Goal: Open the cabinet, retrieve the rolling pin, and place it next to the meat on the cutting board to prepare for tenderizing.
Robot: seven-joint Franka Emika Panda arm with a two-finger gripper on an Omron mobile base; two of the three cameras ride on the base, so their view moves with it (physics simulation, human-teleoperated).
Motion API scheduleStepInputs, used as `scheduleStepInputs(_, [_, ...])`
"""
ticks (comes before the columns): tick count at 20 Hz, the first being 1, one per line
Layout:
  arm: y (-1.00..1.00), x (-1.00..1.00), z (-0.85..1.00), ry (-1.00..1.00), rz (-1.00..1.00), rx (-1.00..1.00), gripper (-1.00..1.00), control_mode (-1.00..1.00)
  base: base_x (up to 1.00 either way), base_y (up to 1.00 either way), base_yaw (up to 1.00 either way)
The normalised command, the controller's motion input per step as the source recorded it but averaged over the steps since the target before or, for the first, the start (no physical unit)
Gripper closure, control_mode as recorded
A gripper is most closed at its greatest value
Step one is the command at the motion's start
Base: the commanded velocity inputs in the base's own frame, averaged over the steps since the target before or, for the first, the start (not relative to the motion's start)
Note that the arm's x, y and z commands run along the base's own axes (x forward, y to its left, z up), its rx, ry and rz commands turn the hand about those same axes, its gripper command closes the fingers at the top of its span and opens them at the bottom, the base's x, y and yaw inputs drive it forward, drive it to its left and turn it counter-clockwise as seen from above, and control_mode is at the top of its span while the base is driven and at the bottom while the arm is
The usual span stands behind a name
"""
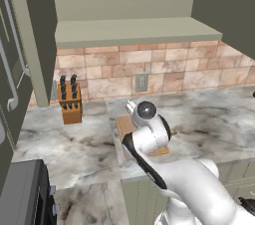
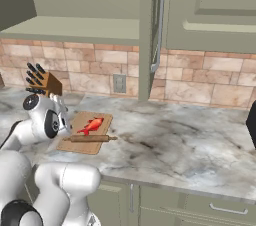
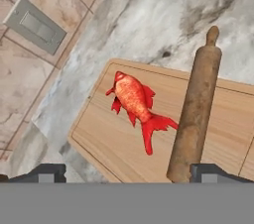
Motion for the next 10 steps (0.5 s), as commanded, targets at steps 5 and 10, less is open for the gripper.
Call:
scheduleStepInputs(5, [0.04,-0.72,0.15,0.0,-0.05,0.0,-1.0,-1.0,0.0,0.0,0.0])
scheduleStepInputs(10, [0.02,-0.76,0.15,0.0,-0.08,0.0,-1.0,-1.0,0.0,0.0,0.0])
